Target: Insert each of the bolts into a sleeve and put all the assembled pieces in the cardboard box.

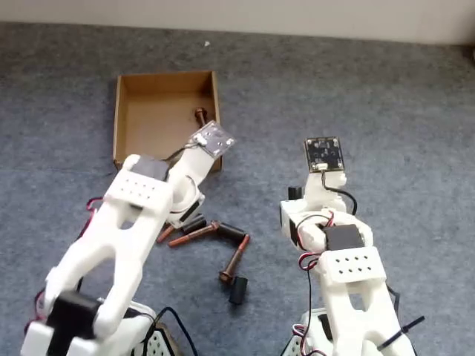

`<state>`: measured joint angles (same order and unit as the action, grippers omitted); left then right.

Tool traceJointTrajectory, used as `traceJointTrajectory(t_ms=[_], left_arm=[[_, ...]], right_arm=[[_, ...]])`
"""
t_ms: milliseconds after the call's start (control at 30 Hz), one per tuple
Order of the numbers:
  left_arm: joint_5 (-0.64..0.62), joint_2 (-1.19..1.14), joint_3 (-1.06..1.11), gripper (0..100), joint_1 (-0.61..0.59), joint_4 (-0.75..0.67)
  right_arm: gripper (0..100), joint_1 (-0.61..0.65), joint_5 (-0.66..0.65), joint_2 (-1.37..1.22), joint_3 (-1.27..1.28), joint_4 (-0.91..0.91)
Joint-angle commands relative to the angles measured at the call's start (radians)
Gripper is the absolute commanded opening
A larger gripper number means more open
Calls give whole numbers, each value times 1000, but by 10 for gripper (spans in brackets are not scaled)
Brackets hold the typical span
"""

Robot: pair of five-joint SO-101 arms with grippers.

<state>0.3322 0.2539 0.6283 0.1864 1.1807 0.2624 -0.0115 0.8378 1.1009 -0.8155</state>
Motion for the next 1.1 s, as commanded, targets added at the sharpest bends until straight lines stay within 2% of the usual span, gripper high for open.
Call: traceJointTrajectory(t_ms=[0, 133, 333, 533, 667, 700, 933, 1067], left_arm=[[15, -117, -102, 126, 8, 2], [15, -223, -151, 126, 8, -2], [15, -358, -168, 126, 8, -100], [12, -409, -168, 124, 8, -101], [11, -417, -168, 25, 16, -100], [11, -415, -166, 1, 16, -101], [8, -329, -156, 5, 16, -98], [-78, -153, -116, 5, 12, -97]], right_arm=[[5, -15, 5, 28, -8, 27], [5, -15, 5, 28, -8, 27], [5, -15, 5, 28, -8, 27], [5, -15, 5, 28, -8, 25], [5, -15, 5, 28, -8, 25], [5, -15, 5, 28, -8, 25], [5, -15, 5, 30, -8, 24], [5, -15, 5, 36, -7, 21]])
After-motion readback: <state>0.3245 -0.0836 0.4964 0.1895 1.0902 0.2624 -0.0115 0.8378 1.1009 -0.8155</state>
